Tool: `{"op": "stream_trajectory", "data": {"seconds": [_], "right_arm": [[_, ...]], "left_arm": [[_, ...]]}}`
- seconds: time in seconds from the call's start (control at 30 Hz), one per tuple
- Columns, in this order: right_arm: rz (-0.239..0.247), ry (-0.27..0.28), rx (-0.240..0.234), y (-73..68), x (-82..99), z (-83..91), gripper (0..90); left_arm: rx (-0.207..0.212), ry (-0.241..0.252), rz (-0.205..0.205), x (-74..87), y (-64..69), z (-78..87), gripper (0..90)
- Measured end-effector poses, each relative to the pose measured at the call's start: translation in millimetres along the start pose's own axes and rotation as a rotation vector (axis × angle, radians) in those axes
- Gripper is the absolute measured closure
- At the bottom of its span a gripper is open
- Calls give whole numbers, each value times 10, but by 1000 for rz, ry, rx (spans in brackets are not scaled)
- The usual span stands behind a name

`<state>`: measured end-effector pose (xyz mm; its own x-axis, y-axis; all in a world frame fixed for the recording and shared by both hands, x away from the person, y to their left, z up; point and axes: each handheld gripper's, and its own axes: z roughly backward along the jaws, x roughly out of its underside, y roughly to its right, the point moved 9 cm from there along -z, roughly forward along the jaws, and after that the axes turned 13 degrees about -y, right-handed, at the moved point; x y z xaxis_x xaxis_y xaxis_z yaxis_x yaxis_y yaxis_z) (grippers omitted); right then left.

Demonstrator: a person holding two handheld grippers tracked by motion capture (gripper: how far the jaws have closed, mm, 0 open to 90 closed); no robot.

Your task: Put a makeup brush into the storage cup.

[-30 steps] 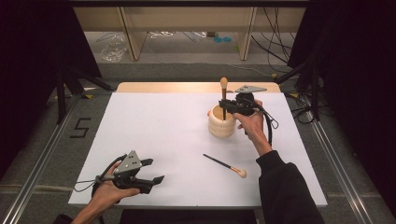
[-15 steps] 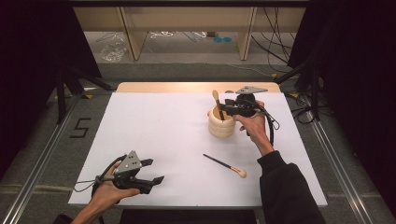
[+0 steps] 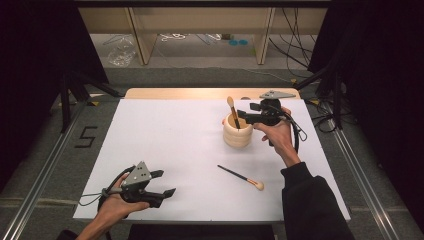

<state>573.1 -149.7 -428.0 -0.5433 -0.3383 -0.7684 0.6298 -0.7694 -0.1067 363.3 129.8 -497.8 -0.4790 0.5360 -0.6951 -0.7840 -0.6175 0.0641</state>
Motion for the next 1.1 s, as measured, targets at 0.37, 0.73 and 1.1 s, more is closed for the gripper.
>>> {"op": "stream_trajectory", "data": {"seconds": [0.37,0.73,1.1], "right_arm": [[31,-7,18,-109,71,162,277],[71,-24,-6,-227,204,259,239],[108,-50,-23,-389,343,368,236]], "left_arm": [[-5,8,9,-5,-16,21,260],[-7,12,4,-13,-26,36,255],[-7,15,12,-16,-23,48,251]]}}
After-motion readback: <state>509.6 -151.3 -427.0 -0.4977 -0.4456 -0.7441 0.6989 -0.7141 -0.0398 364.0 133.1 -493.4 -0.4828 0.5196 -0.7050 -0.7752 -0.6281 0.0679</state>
